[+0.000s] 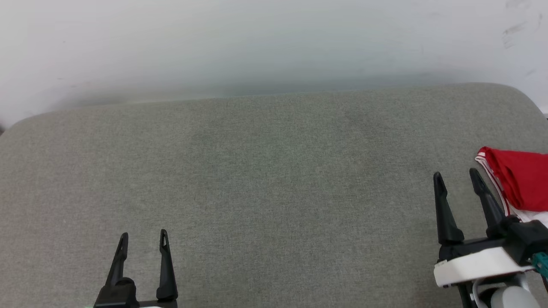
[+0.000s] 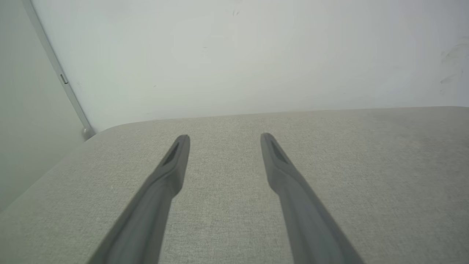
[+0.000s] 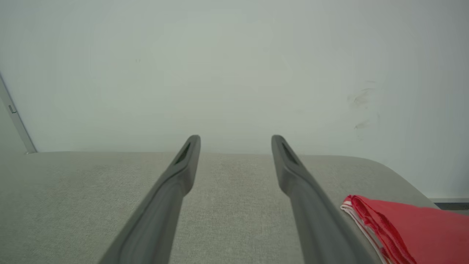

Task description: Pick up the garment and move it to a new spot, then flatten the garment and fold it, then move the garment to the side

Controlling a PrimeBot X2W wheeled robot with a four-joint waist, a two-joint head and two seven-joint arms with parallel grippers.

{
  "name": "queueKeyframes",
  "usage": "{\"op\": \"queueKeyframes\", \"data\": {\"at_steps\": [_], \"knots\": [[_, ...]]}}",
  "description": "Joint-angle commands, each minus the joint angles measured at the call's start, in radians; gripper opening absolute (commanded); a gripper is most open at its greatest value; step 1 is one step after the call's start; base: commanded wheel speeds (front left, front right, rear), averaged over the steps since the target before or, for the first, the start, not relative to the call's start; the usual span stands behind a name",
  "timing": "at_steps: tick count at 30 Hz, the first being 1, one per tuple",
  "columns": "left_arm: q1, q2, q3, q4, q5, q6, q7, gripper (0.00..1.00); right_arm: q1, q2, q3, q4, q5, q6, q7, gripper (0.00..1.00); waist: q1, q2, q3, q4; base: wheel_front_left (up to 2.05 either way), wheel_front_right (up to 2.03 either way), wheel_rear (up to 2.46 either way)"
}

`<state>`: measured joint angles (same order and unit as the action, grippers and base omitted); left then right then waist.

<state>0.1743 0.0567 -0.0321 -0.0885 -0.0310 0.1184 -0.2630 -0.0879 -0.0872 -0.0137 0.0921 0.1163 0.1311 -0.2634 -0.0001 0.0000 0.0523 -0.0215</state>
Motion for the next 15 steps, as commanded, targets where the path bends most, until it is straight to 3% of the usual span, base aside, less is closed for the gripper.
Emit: {"op": "queueKeyframes", "data": {"at_steps": [1,15], "knots": [[0.015,0.000,-0.002,0.001,0.001,-0.001,-0.002,1.00,0.027,0.009,-0.002,-0.011,-0.002,-0.001,-0.001,1.00,0.0001,0.0000,-0.008,0.000,0.00,0.00,0.00],[0.064,-0.004,0.008,0.025,-0.017,-0.048,-0.002,1.00,0.241,0.039,-0.026,-0.095,0.044,-0.001,-0.001,1.00,0.0001,0.0000,-0.064,0.012,0.00,0.00,0.00]]}}
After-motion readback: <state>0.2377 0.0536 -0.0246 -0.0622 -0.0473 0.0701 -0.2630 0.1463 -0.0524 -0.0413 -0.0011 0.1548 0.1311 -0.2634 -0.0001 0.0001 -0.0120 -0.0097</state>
